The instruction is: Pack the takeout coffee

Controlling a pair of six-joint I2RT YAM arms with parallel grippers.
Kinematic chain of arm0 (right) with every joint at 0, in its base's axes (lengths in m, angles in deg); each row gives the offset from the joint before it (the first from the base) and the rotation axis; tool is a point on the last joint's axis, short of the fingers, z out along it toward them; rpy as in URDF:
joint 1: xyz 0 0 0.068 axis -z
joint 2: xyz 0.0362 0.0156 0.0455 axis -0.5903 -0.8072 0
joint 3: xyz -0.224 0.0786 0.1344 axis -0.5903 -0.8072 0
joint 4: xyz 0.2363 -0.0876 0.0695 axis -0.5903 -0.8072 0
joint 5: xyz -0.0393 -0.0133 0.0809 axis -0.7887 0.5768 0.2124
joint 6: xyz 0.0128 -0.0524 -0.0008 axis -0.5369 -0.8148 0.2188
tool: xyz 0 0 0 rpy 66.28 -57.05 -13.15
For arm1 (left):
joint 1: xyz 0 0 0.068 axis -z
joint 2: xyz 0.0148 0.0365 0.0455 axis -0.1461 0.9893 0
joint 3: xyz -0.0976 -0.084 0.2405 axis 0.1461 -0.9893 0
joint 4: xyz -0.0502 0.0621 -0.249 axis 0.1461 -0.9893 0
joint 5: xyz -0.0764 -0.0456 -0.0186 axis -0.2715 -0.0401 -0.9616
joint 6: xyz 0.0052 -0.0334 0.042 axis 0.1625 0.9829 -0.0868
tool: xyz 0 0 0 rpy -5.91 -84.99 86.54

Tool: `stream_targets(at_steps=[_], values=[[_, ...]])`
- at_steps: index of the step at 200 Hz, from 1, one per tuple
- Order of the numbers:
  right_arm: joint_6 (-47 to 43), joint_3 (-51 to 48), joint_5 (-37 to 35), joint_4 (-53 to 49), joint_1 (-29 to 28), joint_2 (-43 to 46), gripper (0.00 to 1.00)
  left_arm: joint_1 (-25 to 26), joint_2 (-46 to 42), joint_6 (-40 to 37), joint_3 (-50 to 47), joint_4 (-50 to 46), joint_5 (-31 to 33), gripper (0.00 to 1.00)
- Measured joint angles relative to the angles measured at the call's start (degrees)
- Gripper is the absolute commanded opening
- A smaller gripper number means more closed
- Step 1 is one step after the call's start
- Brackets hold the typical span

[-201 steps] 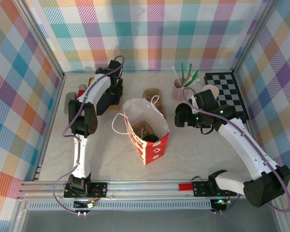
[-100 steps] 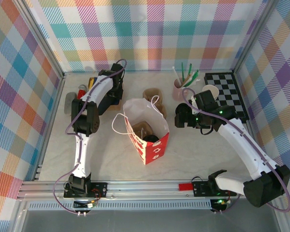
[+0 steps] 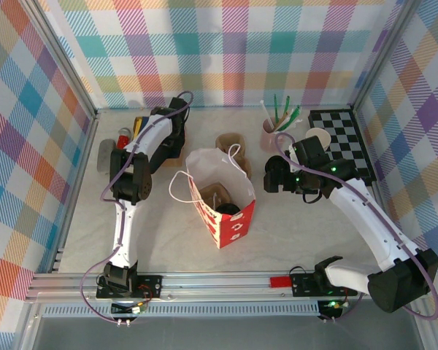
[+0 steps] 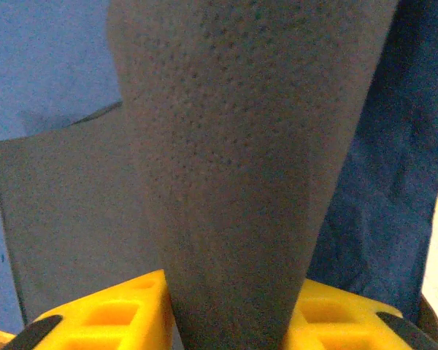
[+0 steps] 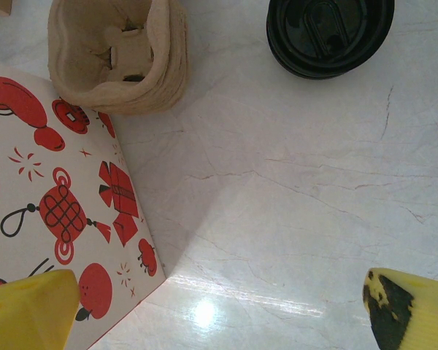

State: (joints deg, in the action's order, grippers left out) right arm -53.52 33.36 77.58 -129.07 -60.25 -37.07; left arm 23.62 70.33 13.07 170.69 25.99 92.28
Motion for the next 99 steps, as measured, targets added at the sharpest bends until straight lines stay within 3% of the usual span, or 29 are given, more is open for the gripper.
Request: stream_targets(at_steps=[37, 99], values=[[0.00, 0.00, 0.00, 0.02, 0.00, -0.02, 0.99, 0.02, 0.28, -0.09, 1.57, 0.04, 1.49, 0.14], [0.00, 0.00, 0.00, 0.00, 0.00, -0.02, 0.99, 0.02, 0.13, -0.22, 3.30, -0.02, 2.51, 0.07]])
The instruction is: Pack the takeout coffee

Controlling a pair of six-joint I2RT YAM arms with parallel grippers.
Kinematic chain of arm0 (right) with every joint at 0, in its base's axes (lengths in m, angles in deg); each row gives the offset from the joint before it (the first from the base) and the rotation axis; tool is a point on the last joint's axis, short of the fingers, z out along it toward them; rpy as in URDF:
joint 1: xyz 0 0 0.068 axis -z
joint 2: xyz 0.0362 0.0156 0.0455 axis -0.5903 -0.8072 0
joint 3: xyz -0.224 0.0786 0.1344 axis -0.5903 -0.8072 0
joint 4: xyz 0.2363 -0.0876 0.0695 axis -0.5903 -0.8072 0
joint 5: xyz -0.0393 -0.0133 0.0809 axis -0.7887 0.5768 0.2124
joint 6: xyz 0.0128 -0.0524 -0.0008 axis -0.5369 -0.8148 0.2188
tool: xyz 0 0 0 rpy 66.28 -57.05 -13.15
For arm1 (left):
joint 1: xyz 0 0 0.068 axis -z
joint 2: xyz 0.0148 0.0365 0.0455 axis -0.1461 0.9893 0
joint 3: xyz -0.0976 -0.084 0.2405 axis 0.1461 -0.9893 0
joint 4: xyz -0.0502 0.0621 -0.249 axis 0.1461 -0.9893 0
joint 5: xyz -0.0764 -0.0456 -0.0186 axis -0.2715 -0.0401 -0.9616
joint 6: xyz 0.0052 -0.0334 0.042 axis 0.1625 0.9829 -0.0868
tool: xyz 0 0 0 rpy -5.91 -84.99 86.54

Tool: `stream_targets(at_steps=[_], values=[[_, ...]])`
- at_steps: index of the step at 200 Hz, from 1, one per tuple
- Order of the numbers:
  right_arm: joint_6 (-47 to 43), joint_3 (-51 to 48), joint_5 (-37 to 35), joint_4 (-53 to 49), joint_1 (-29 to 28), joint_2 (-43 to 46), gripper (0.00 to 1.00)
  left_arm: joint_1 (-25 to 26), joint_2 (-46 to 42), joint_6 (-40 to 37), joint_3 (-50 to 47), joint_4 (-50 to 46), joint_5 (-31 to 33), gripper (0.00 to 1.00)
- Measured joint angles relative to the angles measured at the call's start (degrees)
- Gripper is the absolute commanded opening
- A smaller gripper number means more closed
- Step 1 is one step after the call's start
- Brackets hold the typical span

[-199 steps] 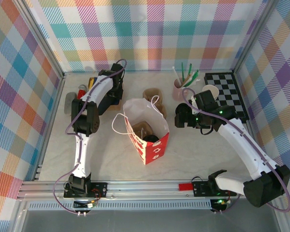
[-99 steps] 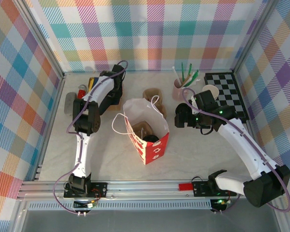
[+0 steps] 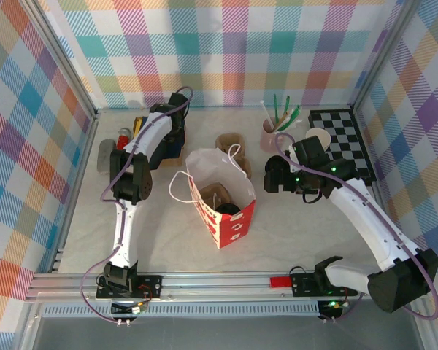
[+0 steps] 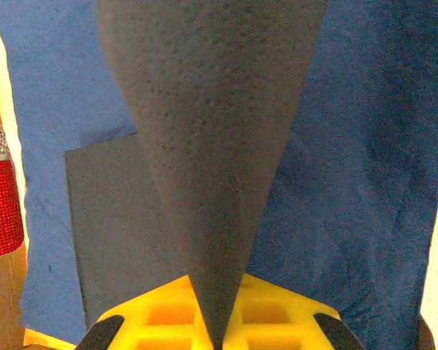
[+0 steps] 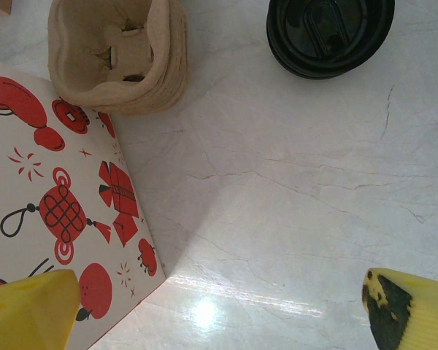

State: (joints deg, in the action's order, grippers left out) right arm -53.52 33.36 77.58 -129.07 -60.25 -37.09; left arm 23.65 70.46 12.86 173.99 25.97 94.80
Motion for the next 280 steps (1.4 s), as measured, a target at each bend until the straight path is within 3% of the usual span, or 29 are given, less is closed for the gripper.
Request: stream_targets(at_steps=[102, 217, 280], values=[[0.00, -0.04, 0.02, -0.09, 0.00, 3.13, 0.98, -0.07, -9.64, 0.94, 2.45, -2.93, -2.89, 0.00], [0.04, -0.11, 0.00, -1.53, -0.02, 5.70, 0.97, -0.74, -24.63, 5.55, 6.29, -3.96, -18.05, 0.00], [0.26, -0.11, 0.00, -1.90, -0.02, 7.58, 0.97, 1.36, -38.29, 8.83, 2.03, 4.35, -28.76, 0.00]])
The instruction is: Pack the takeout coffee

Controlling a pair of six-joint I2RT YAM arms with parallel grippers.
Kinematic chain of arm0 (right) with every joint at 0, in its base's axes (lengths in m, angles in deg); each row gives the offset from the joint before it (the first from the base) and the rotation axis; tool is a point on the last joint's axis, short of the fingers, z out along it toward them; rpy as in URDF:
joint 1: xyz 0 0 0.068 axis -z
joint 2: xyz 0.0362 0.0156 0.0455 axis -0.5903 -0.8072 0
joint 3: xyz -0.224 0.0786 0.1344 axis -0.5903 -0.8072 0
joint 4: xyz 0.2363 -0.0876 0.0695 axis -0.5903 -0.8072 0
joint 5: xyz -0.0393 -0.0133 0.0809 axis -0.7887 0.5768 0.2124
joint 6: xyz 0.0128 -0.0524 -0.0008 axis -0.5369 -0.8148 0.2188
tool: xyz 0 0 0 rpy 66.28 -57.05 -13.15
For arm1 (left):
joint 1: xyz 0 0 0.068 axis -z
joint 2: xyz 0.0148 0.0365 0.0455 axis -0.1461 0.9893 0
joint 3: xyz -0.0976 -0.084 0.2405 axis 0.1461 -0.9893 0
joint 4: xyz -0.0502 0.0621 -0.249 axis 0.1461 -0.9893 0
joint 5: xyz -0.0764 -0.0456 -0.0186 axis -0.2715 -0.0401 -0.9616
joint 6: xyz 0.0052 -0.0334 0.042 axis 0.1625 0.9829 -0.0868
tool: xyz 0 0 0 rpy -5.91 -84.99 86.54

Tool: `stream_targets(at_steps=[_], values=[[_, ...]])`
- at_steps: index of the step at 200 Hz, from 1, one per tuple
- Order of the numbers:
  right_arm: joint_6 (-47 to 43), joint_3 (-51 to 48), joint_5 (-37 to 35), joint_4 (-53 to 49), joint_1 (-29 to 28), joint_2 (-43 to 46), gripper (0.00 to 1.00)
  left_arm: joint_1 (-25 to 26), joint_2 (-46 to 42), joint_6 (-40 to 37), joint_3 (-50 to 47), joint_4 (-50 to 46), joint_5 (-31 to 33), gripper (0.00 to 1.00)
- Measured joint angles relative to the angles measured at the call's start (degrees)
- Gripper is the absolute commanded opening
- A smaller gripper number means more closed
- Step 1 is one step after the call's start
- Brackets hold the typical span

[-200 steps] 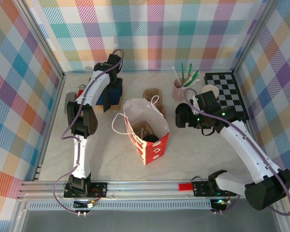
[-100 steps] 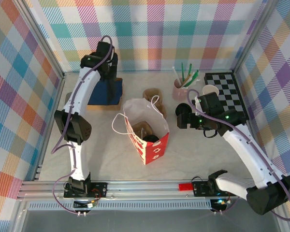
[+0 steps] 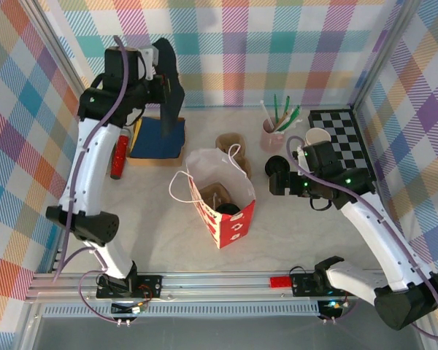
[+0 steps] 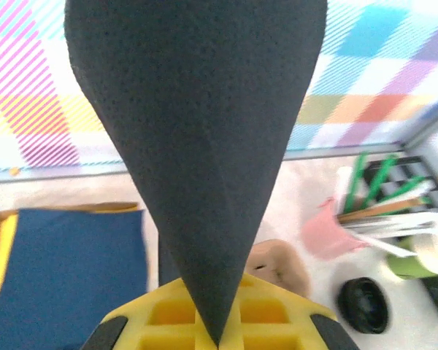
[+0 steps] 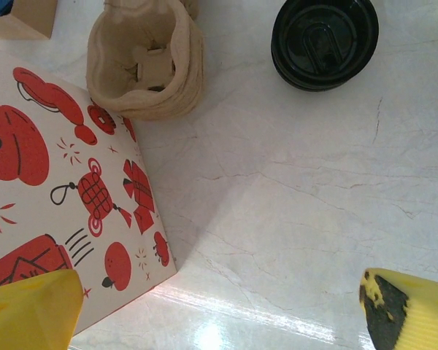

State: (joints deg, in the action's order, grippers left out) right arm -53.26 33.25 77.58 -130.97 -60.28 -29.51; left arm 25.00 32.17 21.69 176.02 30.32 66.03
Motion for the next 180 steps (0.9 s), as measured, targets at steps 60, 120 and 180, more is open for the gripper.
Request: stream_targets(at_steps=[60, 120, 180], values=[[0.02, -0.22, 0.04, -1.05, 0.00, 1.95, 0.97, 2.54, -10.19, 5.05, -12.37, 12.00, -12.72, 0.00], [0.26, -0.74, 0.24, -2.25, 0.00, 4.04, 0.97, 6.82, -18.40, 12.26, -25.35, 25.68, -20.00, 0.00], [0.68, -0.81, 0.68, -2.71, 0.00, 5.55, 0.97, 11.41, -27.34, 14.62, -40.04, 34.71, -17.86, 0.00]])
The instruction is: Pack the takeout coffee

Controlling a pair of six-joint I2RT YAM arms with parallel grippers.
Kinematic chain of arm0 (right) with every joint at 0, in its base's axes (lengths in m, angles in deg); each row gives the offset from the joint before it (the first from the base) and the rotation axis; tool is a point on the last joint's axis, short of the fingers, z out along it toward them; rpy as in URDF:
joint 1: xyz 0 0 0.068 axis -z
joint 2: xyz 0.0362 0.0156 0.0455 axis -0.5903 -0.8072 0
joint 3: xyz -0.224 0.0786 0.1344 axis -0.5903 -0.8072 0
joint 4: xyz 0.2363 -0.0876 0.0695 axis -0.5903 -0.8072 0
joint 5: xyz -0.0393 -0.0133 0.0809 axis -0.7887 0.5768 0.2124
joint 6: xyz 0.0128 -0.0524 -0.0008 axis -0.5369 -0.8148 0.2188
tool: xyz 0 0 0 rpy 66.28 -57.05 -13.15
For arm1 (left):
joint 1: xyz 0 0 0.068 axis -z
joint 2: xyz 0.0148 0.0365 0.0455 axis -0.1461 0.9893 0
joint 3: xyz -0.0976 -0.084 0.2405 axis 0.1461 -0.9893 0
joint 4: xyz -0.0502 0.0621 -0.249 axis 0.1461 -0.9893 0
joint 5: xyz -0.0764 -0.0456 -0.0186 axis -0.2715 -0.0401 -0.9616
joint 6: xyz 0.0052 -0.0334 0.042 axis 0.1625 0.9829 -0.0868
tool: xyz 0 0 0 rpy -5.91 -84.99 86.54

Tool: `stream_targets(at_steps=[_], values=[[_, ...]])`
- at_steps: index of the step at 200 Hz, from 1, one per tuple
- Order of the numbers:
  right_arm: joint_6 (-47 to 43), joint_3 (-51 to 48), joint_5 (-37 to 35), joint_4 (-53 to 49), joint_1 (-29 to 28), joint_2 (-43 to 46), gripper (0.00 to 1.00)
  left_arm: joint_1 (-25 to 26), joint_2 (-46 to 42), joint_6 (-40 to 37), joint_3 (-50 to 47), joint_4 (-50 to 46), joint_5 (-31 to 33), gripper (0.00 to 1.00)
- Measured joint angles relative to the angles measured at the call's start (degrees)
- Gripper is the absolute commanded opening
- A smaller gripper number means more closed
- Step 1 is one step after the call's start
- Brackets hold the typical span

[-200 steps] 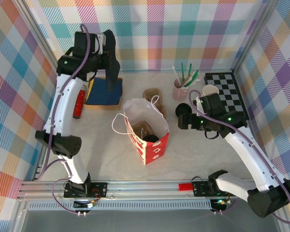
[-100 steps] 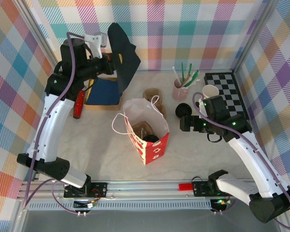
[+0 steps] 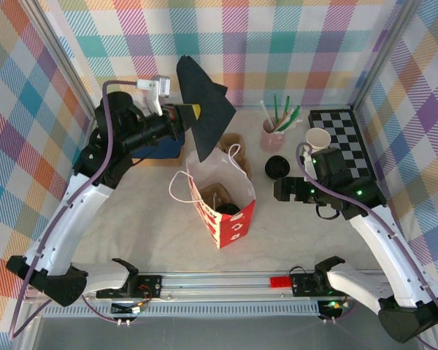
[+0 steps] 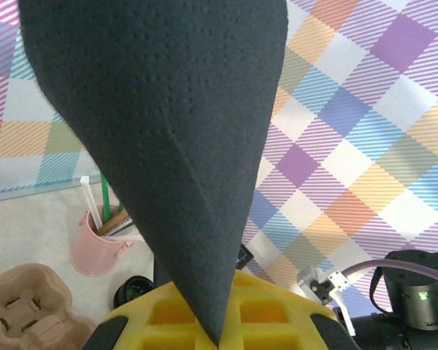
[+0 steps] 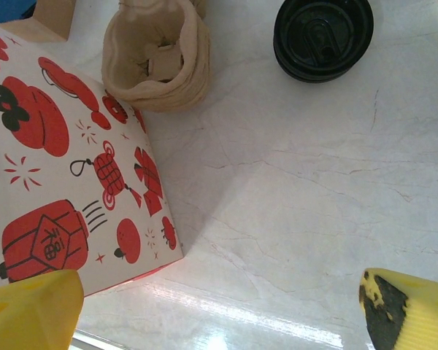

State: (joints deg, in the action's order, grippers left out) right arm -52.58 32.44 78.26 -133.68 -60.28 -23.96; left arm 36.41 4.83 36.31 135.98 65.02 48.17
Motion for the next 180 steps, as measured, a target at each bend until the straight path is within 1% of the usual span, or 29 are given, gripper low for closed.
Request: stream_targets(at_steps=[50, 96, 141, 180], values=[[1.20, -0.76, 1.09, 0.02, -0.31, 1.42, 0.96, 5.62, -5.79, -0.13, -11.02, 5.42, 6.43, 0.00], [1.92, -1.90, 1.53, -0.39, -0.31, 3.50, 0.96, 8.90, -7.50, -1.68, -18.82, 9.42, 11.34, 0.00], [2.75, -1.97, 1.92, -1.11, -0.35, 4.31, 0.95, 11.67, -8.57, -4.31, -23.17, 11.56, 15.96, 0.00], [2.82, -1.97, 2.01, -1.27, -0.37, 4.48, 0.95, 12.04, -11.76, -6.27, -26.73, 13.66, 19.78, 0.00]])
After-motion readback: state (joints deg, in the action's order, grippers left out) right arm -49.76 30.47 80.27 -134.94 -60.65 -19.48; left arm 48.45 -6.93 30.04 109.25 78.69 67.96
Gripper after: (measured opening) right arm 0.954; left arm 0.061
